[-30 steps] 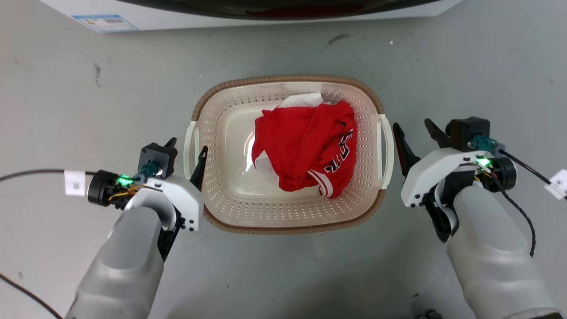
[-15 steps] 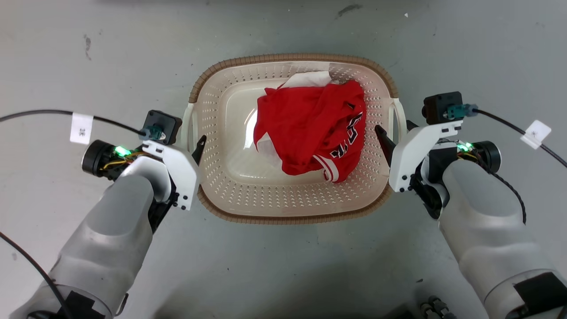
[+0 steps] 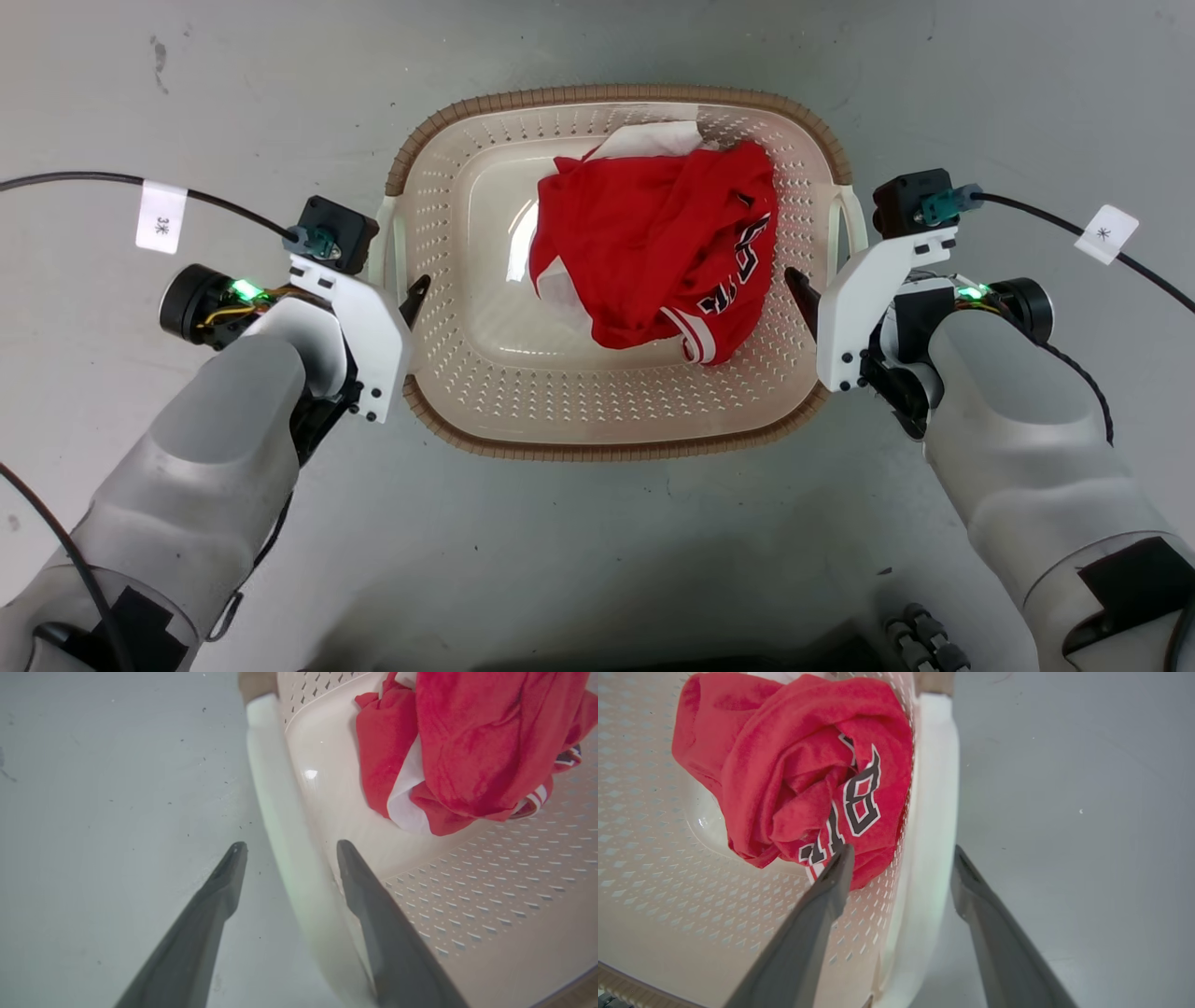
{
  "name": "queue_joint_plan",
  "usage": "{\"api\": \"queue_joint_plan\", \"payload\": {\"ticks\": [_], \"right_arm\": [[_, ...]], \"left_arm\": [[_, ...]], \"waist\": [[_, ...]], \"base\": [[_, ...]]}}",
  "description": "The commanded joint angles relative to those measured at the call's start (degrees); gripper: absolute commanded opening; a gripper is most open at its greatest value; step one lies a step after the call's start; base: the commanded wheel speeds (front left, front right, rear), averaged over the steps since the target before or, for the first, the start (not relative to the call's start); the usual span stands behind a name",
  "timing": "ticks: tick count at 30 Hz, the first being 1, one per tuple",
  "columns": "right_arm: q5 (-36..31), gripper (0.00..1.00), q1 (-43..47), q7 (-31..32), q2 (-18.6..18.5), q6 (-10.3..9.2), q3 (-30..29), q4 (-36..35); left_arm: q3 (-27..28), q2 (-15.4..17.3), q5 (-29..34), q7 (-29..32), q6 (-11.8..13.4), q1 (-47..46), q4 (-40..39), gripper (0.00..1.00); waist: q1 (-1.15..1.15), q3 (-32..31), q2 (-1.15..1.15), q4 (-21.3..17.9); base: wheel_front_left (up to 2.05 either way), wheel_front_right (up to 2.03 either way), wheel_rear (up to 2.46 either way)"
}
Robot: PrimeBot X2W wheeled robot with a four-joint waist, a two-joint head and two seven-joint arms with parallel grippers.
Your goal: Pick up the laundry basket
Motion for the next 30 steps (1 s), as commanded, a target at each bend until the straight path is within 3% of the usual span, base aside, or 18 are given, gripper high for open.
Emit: {"api": "queue_joint_plan", "payload": {"ticks": [1,13,14,15,16,30], "right_arm": [[0.43,1.00,-1.02,0.17,-0.04,-0.04,0.28,0.40],[0.95,1.00,-1.88,-0.68,-0.04,-0.04,1.42,2.16],[1.10,0.78,-1.90,-0.55,-0.04,-0.04,1.51,2.23],[1.24,0.37,-1.96,-0.58,-0.04,-0.04,1.57,2.30],[1.34,0.00,-2.01,-0.70,-0.05,-0.04,1.65,2.33],[-1.45,0.00,-1.11,0.42,-0.26,-0.04,1.22,3.17]], "left_arm": [[-0.61,0.77,-0.62,-0.24,0.08,-0.82,0.23,1.00],[-5.95,0.84,-4.86,-1.89,0.09,-2.67,1.77,1.00],[-6.42,0.72,-5.41,-1.67,0.09,-2.74,1.74,0.74],[-6.88,0.71,-5.91,-1.65,0.08,-2.86,1.72,0.31],[-7.26,0.71,-6.41,-1.69,0.08,-3.03,1.66,0.00],[-14.36,1.25,-14.51,1.28,-0.06,-1.71,-1.20,0.00]], "waist": [[0.00,0.18,0.00,-0.04],[0.00,0.55,0.00,0.12],[0.00,0.55,0.00,0.16],[0.00,0.54,0.00,0.20],[0.00,0.54,0.00,0.24],[0.00,-3.90,0.00,0.92]], "base": [[0.00,0.00,0.00],[0.00,0.00,0.00],[0.00,0.00,0.00],[0.00,0.00,0.00],[0.00,0.00,0.00],[0.00,0.00,0.00]]}}
